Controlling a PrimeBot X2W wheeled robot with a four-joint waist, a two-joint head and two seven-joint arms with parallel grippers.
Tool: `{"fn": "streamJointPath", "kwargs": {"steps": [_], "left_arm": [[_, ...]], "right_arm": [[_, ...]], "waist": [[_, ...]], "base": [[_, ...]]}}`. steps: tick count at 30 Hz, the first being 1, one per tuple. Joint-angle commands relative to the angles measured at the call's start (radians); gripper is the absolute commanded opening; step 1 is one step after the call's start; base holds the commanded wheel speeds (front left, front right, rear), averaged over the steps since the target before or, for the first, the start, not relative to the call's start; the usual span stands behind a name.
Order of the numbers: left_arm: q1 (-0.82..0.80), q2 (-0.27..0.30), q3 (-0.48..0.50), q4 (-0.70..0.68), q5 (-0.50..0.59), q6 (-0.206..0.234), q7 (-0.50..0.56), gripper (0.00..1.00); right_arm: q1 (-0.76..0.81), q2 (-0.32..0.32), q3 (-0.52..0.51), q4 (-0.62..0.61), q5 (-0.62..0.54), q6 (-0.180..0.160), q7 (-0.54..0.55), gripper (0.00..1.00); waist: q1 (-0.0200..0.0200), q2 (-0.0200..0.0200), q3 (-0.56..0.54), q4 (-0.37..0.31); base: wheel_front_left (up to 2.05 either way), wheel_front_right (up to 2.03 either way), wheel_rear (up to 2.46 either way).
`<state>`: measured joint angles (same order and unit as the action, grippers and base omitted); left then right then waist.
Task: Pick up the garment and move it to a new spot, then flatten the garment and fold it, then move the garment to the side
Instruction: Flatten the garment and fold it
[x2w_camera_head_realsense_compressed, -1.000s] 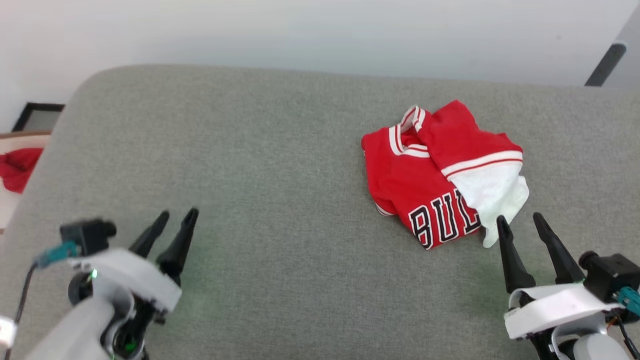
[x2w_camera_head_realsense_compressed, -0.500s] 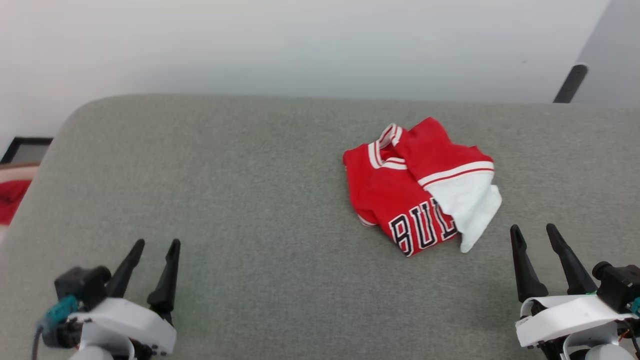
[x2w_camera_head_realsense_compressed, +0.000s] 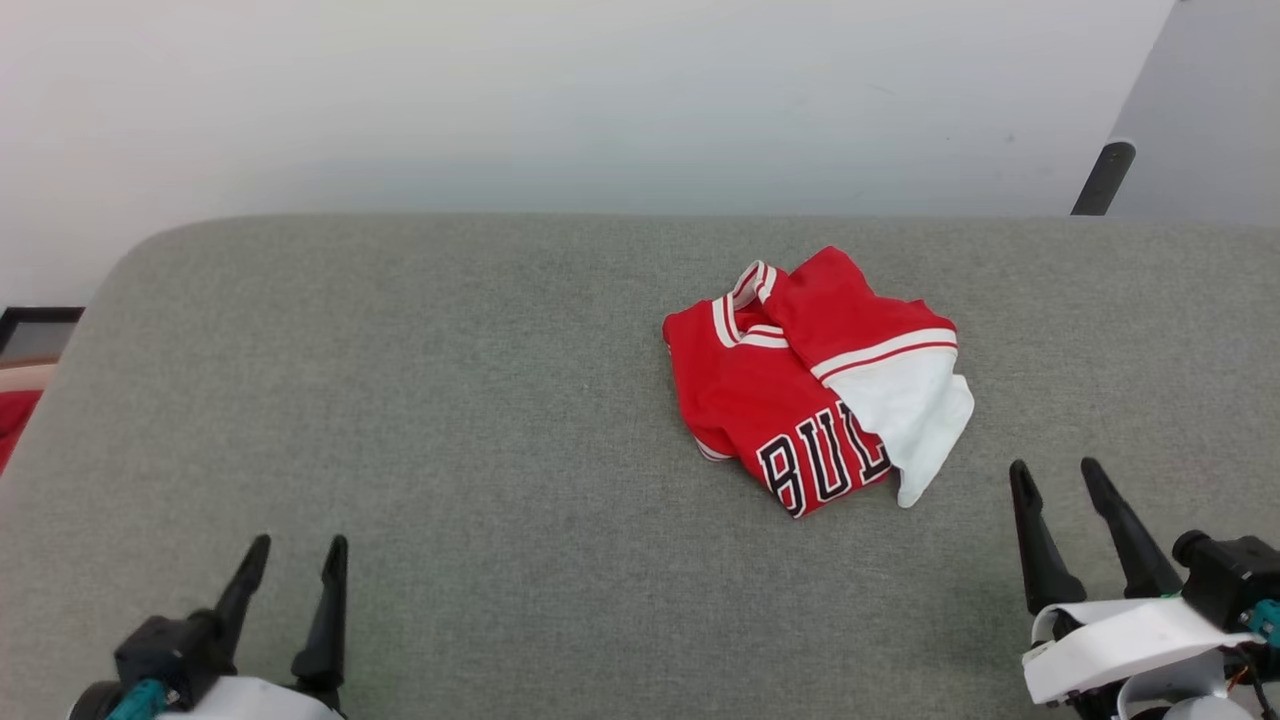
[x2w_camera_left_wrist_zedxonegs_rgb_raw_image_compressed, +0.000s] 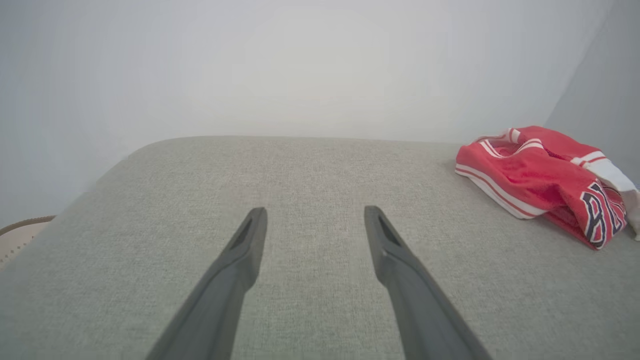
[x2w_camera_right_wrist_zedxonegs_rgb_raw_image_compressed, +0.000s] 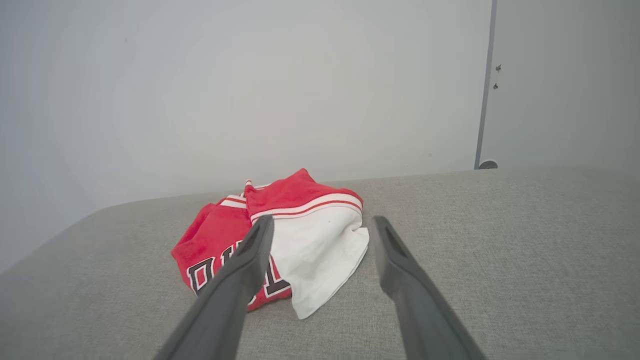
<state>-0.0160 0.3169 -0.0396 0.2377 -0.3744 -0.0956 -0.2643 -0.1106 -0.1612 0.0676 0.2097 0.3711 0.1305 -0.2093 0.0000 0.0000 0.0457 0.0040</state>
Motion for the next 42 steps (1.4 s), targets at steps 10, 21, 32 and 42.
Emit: {"fn": "streamJointPath", "kwargs": {"steps": [10,21,32,42], "left_arm": [[-0.018,-0.050,0.058,0.012,0.060,-0.033,0.001,1.00],[-0.032,-0.068,0.046,0.014,0.045,-0.036,0.001,1.00],[-0.065,-0.080,0.023,0.014,0.011,-0.036,0.001,1.00],[-0.122,-0.074,-0.003,0.015,-0.021,-0.036,0.001,1.00]], "right_arm": [[-0.014,0.011,0.006,0.006,0.002,0.000,0.000,1.00],[-0.034,0.011,-0.004,0.019,-0.019,0.000,0.077,1.00],[-0.176,-0.138,0.134,-0.051,-0.067,0.000,0.510,1.00],[-0.317,-0.332,0.378,-0.143,-0.013,0.000,0.840,1.00]], "waist": [[0.0000,0.0000,0.022,0.003],[0.0000,0.0000,0.049,0.010],[0.0000,0.0000,0.122,0.032],[0.0000,0.0000,0.215,0.057]], "base": [[0.00,0.00,0.00],[0.00,0.00,0.00],[0.00,0.00,0.00],[0.00,0.00,0.00]]}}
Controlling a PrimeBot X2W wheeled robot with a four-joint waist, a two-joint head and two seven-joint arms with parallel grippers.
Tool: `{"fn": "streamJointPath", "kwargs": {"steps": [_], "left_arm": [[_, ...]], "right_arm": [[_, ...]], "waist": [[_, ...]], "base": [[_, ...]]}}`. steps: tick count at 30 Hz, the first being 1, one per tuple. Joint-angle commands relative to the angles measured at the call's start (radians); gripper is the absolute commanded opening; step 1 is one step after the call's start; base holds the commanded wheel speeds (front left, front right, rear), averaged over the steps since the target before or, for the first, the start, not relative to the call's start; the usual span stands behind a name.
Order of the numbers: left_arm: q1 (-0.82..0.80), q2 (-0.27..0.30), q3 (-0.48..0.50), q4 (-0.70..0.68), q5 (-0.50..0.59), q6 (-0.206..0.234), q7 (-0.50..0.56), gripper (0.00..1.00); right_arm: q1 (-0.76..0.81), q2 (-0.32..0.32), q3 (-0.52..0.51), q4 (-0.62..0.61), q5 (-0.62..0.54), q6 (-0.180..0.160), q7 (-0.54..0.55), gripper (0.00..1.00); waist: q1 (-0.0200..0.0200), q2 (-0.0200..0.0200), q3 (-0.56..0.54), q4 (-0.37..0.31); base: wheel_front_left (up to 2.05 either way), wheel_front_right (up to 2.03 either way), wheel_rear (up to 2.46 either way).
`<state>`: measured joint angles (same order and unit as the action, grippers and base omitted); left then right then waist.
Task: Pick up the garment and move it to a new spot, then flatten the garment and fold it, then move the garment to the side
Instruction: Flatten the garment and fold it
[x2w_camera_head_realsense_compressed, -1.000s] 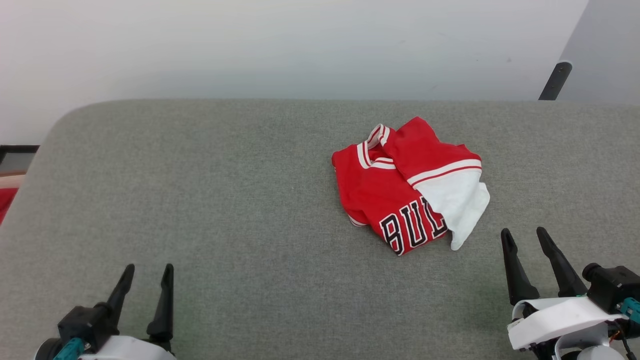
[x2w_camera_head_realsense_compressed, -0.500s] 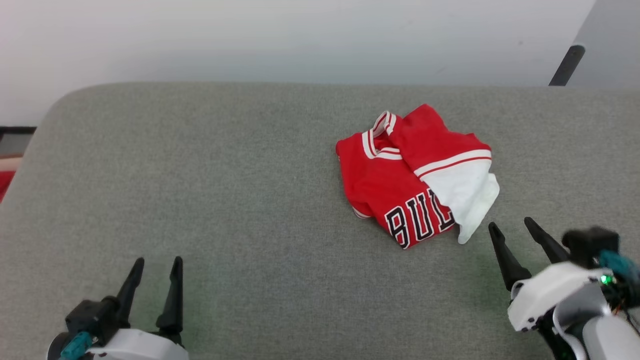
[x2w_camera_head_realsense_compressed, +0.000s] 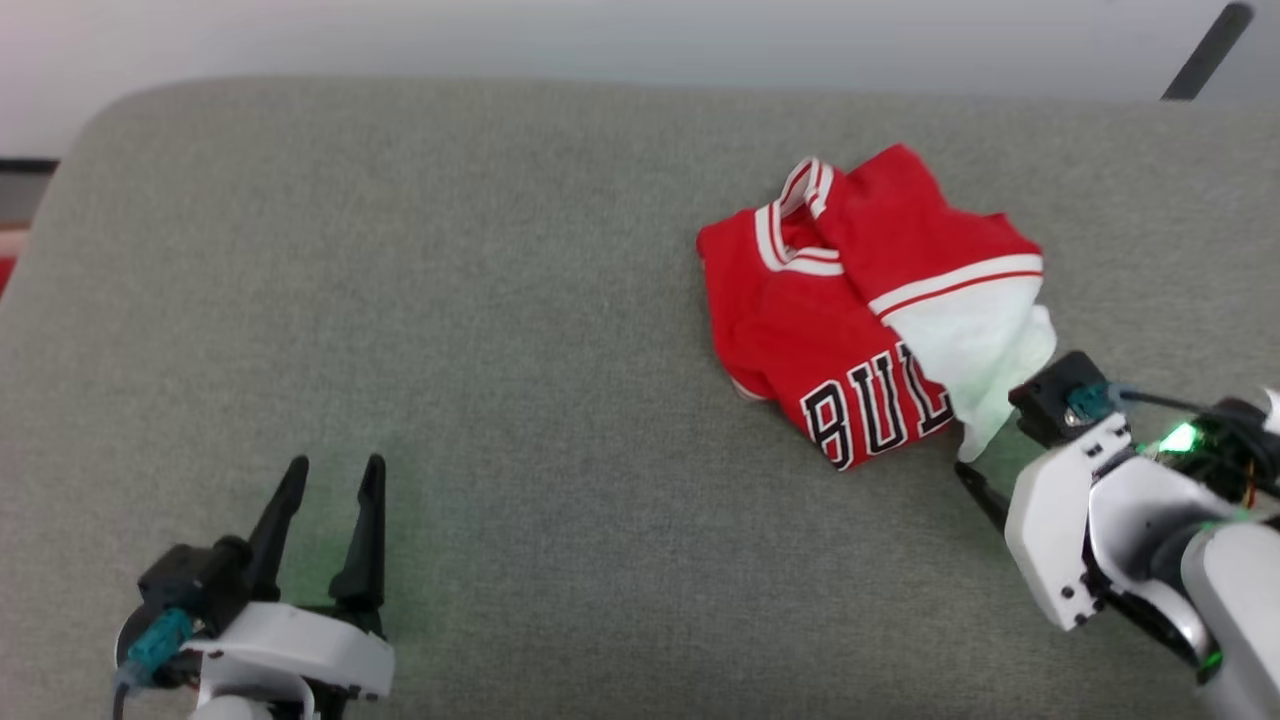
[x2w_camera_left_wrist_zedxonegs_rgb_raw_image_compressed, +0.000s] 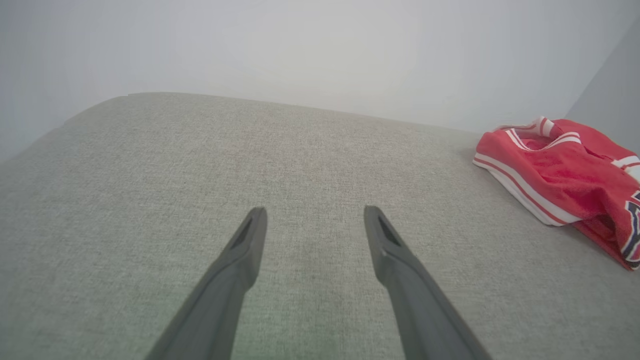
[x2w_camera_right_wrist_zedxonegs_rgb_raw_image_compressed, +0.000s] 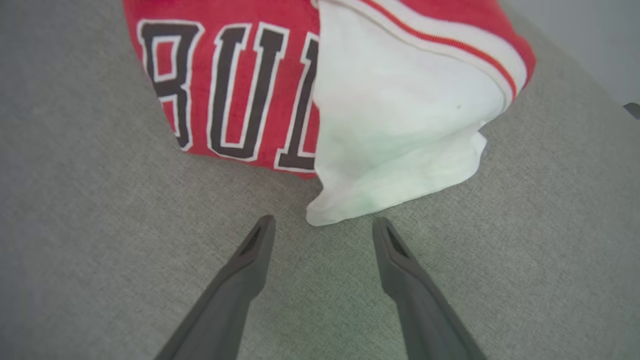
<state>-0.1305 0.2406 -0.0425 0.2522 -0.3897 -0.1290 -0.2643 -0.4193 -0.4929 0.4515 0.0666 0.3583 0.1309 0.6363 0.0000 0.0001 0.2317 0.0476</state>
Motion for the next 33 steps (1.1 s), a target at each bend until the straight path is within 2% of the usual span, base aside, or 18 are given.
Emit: {"fn": "streamJointPath", "kwargs": {"steps": [1,7,14,15,16,17,21,26,29,33], "left_arm": [[-0.013,0.002,-0.003,0.001,-0.011,-0.003,0.001,1.00],[-0.053,0.005,-0.020,0.002,-0.031,-0.003,0.001,1.00],[-0.079,0.009,-0.027,0.001,-0.050,-0.003,0.001,1.00],[-0.081,0.010,-0.027,0.001,-0.051,-0.003,0.001,1.00],[-0.085,0.010,-0.028,0.002,-0.052,-0.003,0.001,1.00],[-0.088,0.011,-0.028,0.002,-0.052,-0.003,0.001,1.00],[-0.083,0.013,-0.032,0.007,-0.058,-0.003,0.001,1.00],[-0.071,0.022,-0.033,0.010,-0.056,-0.003,0.001,1.00],[-0.063,0.028,-0.032,0.006,-0.055,-0.003,0.001,1.00],[-0.055,0.033,-0.039,0.002,-0.054,-0.003,0.001,1.00]], "right_arm": [[-0.024,-0.016,0.012,-0.003,0.005,0.000,0.013,1.00],[-0.111,-0.078,0.114,0.010,0.007,0.000,0.075,1.00],[-0.169,-0.105,0.195,0.052,0.008,0.000,0.083,1.00],[-0.172,-0.106,0.199,0.058,0.008,-0.001,0.081,0.46],[-0.175,-0.105,0.197,0.061,0.008,-0.001,0.074,0.26],[-0.178,-0.105,0.196,0.064,0.005,-0.001,0.069,0.00],[-0.179,-0.108,0.174,0.073,0.001,-0.001,0.043,0.00],[-0.168,-0.105,0.082,0.029,0.020,-0.001,0.017,0.00],[-0.151,-0.102,-0.007,-0.006,0.042,-0.001,0.021,0.00],[-0.125,-0.046,-0.181,-0.039,0.071,-0.001,0.032,0.00]], "waist": [[0.0000,-0.0001,0.039,0.017],[0.0000,-0.0001,0.103,0.032],[0.0000,-0.0001,0.141,0.042],[0.0000,-0.0001,0.143,0.043],[0.0000,-0.0001,0.145,0.043],[0.0000,-0.0001,0.146,0.043],[0.0000,-0.0001,0.139,0.037],[0.0000,-0.0001,0.123,0.017],[0.0000,-0.0001,0.116,0.002],[0.0000,-0.0001,0.114,-0.018]], "base": [[0.00,0.00,0.00],[0.00,0.00,0.00],[0.00,0.00,0.00],[0.00,0.00,0.00],[0.00,0.00,0.00],[0.00,0.00,0.00],[0.00,0.00,0.00],[0.00,0.00,0.00],[0.00,0.00,0.00],[0.00,0.00,0.00]]}}
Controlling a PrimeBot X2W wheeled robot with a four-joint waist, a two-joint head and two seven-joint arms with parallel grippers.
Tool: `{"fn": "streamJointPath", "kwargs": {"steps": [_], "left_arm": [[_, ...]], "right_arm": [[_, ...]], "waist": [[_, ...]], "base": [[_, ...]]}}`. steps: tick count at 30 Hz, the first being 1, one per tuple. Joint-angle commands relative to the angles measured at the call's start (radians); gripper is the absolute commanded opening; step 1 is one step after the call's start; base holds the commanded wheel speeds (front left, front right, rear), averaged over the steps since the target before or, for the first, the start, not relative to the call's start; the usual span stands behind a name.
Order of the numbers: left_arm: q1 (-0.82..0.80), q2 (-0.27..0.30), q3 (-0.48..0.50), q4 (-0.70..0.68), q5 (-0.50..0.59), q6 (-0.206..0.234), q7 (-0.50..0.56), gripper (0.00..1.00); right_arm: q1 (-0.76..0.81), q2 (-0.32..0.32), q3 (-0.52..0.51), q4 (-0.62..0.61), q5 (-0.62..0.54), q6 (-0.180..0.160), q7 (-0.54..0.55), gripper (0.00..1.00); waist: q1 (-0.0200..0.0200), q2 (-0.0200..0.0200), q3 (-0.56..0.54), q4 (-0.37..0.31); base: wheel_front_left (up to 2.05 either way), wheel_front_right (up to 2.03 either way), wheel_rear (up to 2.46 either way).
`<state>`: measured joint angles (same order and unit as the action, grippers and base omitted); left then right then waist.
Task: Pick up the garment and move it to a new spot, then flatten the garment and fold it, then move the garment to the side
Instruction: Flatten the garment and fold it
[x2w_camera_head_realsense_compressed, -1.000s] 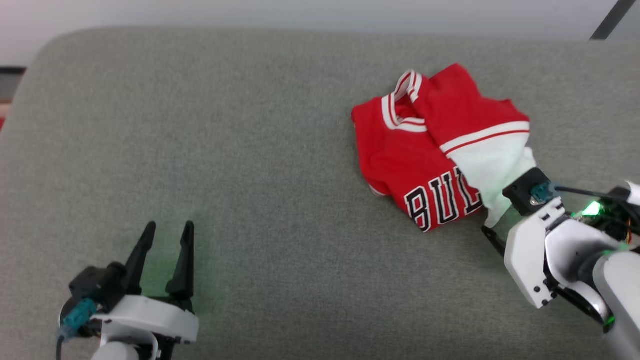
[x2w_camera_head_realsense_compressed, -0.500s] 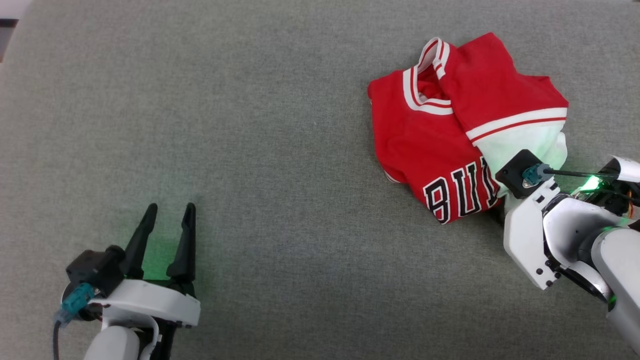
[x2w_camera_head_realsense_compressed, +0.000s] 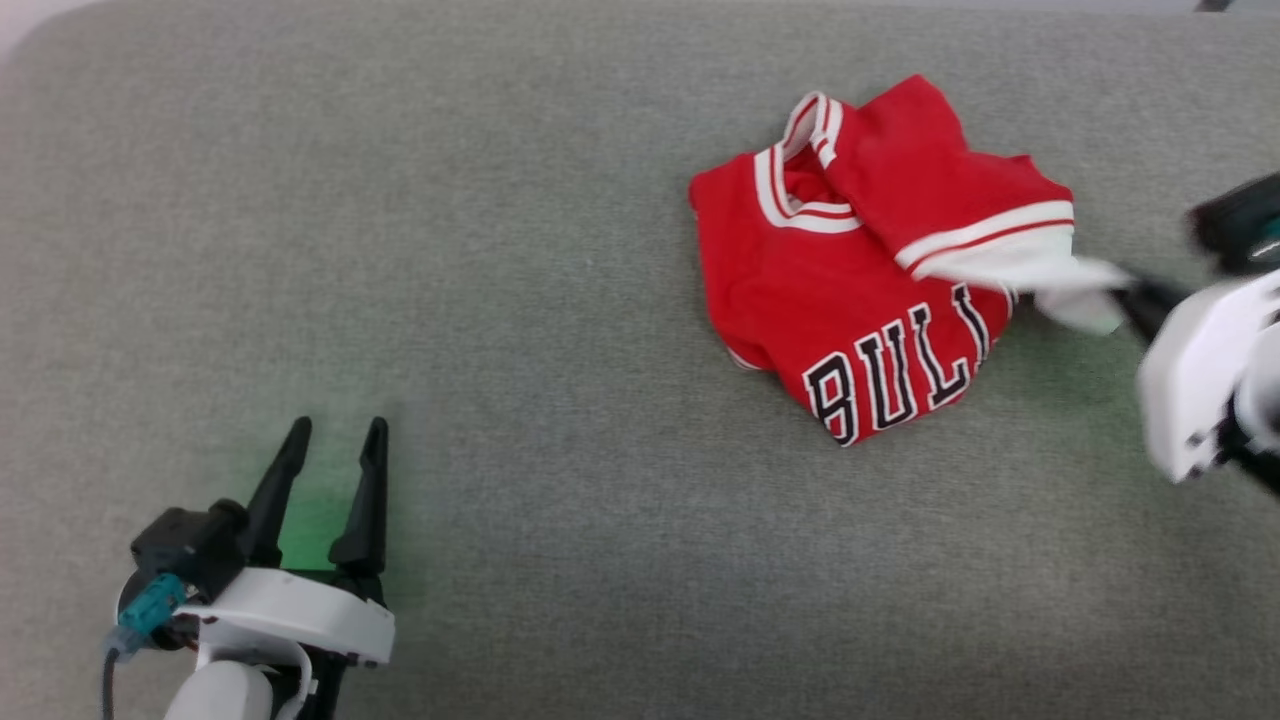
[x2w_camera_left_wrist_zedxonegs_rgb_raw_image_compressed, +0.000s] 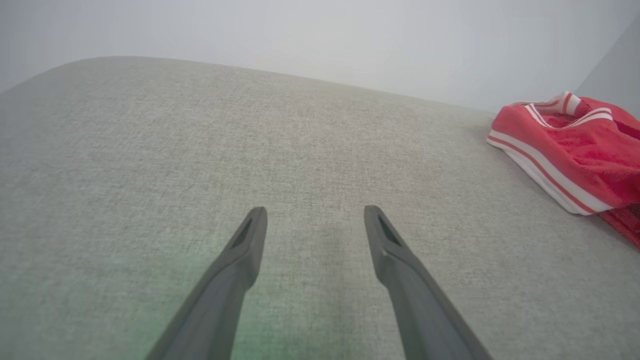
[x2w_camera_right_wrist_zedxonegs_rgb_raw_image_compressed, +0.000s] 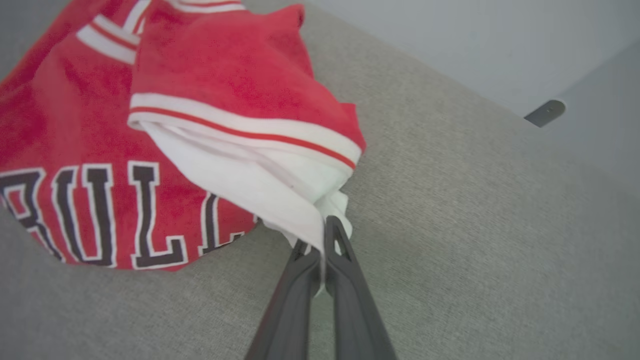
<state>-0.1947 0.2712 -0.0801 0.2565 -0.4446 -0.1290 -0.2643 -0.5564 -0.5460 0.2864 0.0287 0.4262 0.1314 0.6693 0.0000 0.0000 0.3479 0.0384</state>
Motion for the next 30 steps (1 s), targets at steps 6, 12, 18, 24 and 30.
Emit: {"fn": "streamJointPath", "kwargs": {"steps": [6,12,18,24,30], "left_arm": [[0.000,0.012,-0.021,-0.009,-0.014,-0.003,0.001,1.00],[-0.016,0.028,-0.036,-0.020,-0.037,-0.003,0.001,1.00],[-0.040,0.034,-0.062,-0.023,-0.054,-0.003,0.001,1.00],[-0.056,0.039,-0.081,-0.024,-0.070,-0.003,0.001,1.00],[-0.082,0.049,-0.100,-0.035,-0.083,-0.003,0.001,1.00]], "right_arm": [[0.002,0.234,-0.359,0.081,-0.010,-0.001,0.017,0.00],[-0.154,0.447,-0.713,0.265,-0.108,-0.001,-0.038,0.00],[-0.392,0.497,-1.060,0.506,-0.180,-0.001,-0.194,0.00],[-0.498,0.494,-1.154,0.671,-0.403,-0.001,-0.320,0.00],[-0.540,0.493,-1.136,0.708,-0.616,-0.001,-0.382,0.00]], "waist": [[0.0000,0.0000,0.007,-0.024],[0.0000,0.0000,0.039,-0.026],[0.0000,0.0000,0.078,-0.002],[0.0000,0.0000,0.102,0.019],[0.0000,0.0000,0.132,0.037]], "base": [[0.00,0.00,0.00],[0.00,0.00,0.00],[0.00,0.00,0.00],[0.00,0.00,0.00],[0.00,0.00,0.00]]}}
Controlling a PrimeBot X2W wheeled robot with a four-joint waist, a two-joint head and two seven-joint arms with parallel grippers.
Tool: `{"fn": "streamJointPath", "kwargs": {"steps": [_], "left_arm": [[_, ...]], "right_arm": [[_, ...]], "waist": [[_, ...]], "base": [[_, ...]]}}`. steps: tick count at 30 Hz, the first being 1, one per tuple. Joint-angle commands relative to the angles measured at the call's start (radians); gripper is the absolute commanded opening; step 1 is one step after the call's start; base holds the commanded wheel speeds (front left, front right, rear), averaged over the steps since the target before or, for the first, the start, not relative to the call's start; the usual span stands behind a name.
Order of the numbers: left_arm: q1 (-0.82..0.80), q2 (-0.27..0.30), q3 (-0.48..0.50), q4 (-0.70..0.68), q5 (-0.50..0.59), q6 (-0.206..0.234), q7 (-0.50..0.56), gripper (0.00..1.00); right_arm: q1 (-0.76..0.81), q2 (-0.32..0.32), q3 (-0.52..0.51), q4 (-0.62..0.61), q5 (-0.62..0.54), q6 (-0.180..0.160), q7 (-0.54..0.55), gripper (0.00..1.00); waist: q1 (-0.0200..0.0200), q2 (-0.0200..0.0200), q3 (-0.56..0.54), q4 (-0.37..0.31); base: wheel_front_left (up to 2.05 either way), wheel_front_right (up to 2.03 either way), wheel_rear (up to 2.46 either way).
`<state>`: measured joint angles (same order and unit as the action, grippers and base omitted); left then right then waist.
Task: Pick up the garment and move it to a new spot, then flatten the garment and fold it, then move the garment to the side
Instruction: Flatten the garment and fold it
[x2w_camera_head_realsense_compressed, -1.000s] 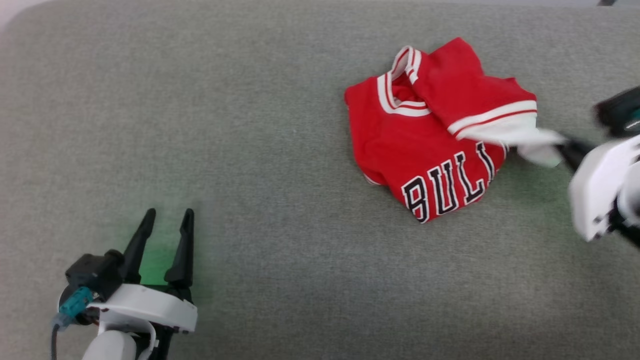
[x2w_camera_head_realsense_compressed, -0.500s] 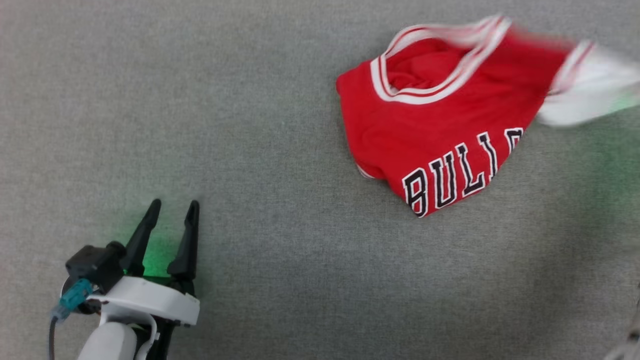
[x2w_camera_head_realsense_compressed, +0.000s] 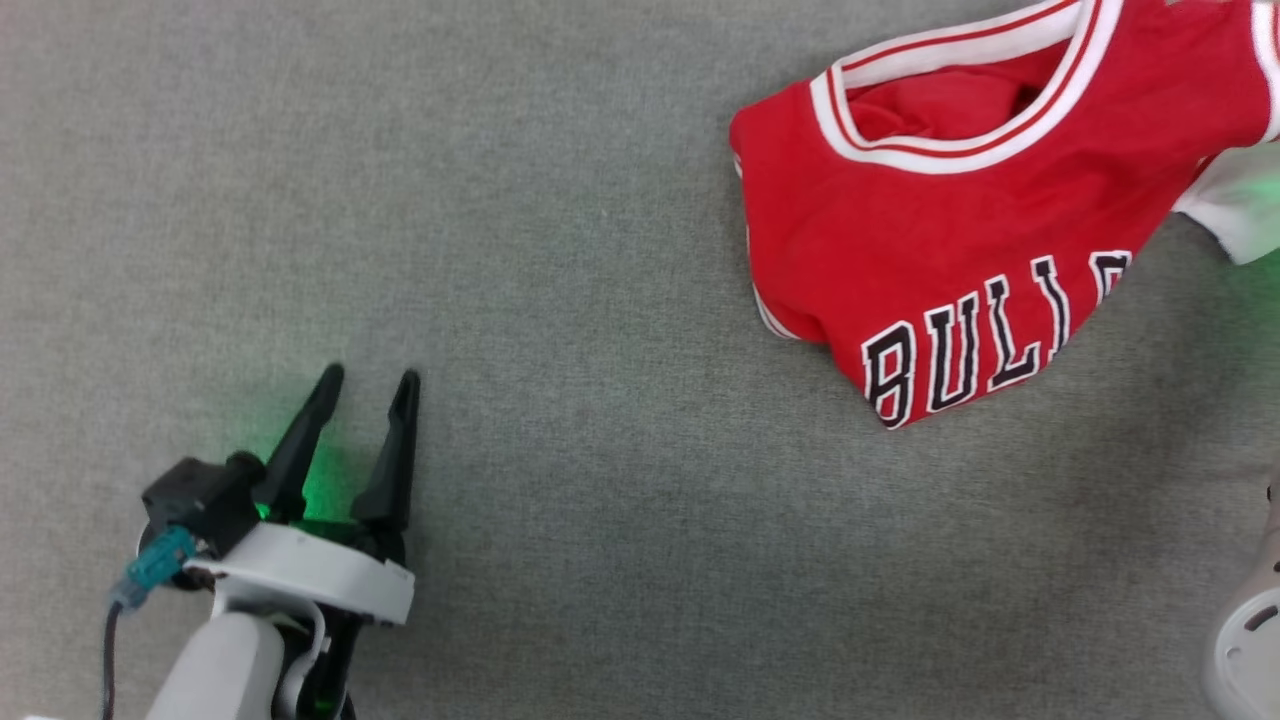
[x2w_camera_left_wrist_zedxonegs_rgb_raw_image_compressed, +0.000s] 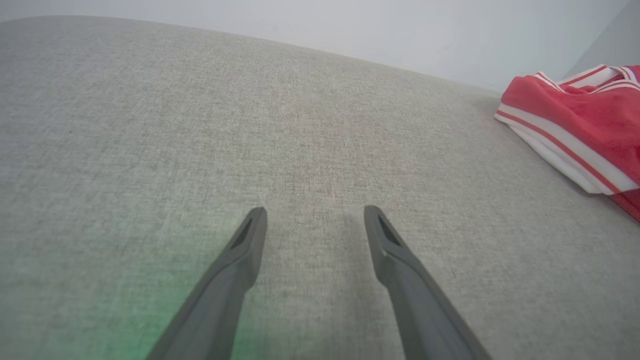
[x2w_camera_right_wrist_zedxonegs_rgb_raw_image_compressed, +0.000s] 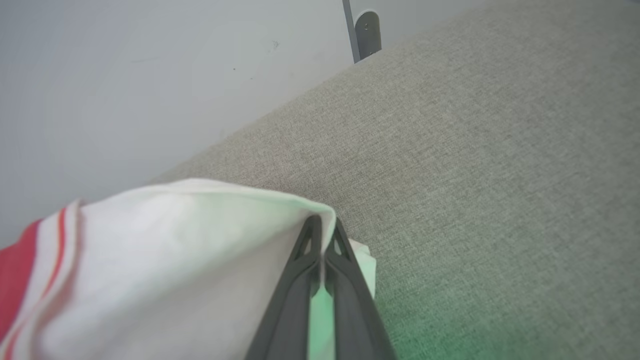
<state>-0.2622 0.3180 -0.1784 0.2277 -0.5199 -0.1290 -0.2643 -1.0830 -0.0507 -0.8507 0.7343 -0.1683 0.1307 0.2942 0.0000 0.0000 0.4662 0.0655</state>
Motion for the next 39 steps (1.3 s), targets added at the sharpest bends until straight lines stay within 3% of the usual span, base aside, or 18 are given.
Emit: {"fn": "streamJointPath", "kwargs": {"steps": [1,10,16,17,18,19,23,29,34,39], "left_arm": [[-0.019,0.005,-0.005,-0.009,-0.009,-0.003,0.001,1.00],[-0.071,0.012,-0.038,-0.020,-0.024,-0.003,0.001,1.00],[-0.083,0.014,-0.046,-0.025,-0.034,-0.003,0.001,1.00],[-0.084,0.018,-0.048,-0.027,-0.034,-0.003,0.001,1.00],[-0.085,0.024,-0.050,-0.027,-0.037,-0.003,0.001,1.00],[-0.087,0.029,-0.053,-0.029,-0.044,-0.003,0.001,1.00],[-0.098,0.074,-0.066,-0.029,-0.062,-0.003,0.001,1.00],[-0.133,0.195,-0.143,-0.016,-0.120,-0.003,0.001,1.00],[-0.212,0.311,-0.257,-0.008,-0.201,-0.003,0.030,1.00],[-0.335,0.402,-0.366,-0.030,-0.337,-0.003,0.177,1.00]], "right_arm": [[-0.018,-0.002,0.006,0.006,-0.053,0.000,-0.018,0.00],[-0.024,-0.024,-0.001,0.050,-0.314,0.000,-0.053,0.00],[-0.052,-0.010,-0.028,0.088,-0.352,0.000,-0.106,0.00],[-0.055,-0.009,-0.031,0.098,-0.354,0.000,-0.120,0.20],[-0.058,-0.008,-0.027,0.106,-0.359,0.000,-0.136,0.51],[-0.062,-0.010,-0.024,0.115,-0.357,0.000,-0.155,1.00],[-0.043,-0.027,0.018,0.167,-0.325,0.000,-0.229,1.00],[0.013,-0.063,0.146,0.251,-0.239,0.000,-0.323,1.00],[0.085,-0.058,0.323,0.292,-0.108,0.000,-0.427,1.00],[0.223,-0.026,0.570,0.236,0.070,0.000,-0.513,1.00]], "waist": [[0.0000,0.0000,0.021,0.013],[0.0000,0.0000,0.053,0.043],[0.0000,0.0000,0.046,0.044],[0.0000,0.0000,0.041,0.042],[0.0000,0.0000,0.034,0.040],[0.0000,0.0000,0.025,0.039],[0.0000,0.0000,-0.024,0.020],[0.0000,0.0000,-0.115,-0.025],[0.0000,0.0000,-0.179,-0.074],[0.0000,0.0000,-0.221,-0.133]], "base": [[0.00,0.00,0.00],[0.00,0.00,0.00],[0.00,0.00,0.00],[0.00,0.00,0.00],[0.00,0.00,0.00],[0.00,0.00,0.00],[0.00,0.00,0.00],[0.00,0.00,0.00],[0.00,0.00,0.00],[0.00,0.00,0.00]]}}
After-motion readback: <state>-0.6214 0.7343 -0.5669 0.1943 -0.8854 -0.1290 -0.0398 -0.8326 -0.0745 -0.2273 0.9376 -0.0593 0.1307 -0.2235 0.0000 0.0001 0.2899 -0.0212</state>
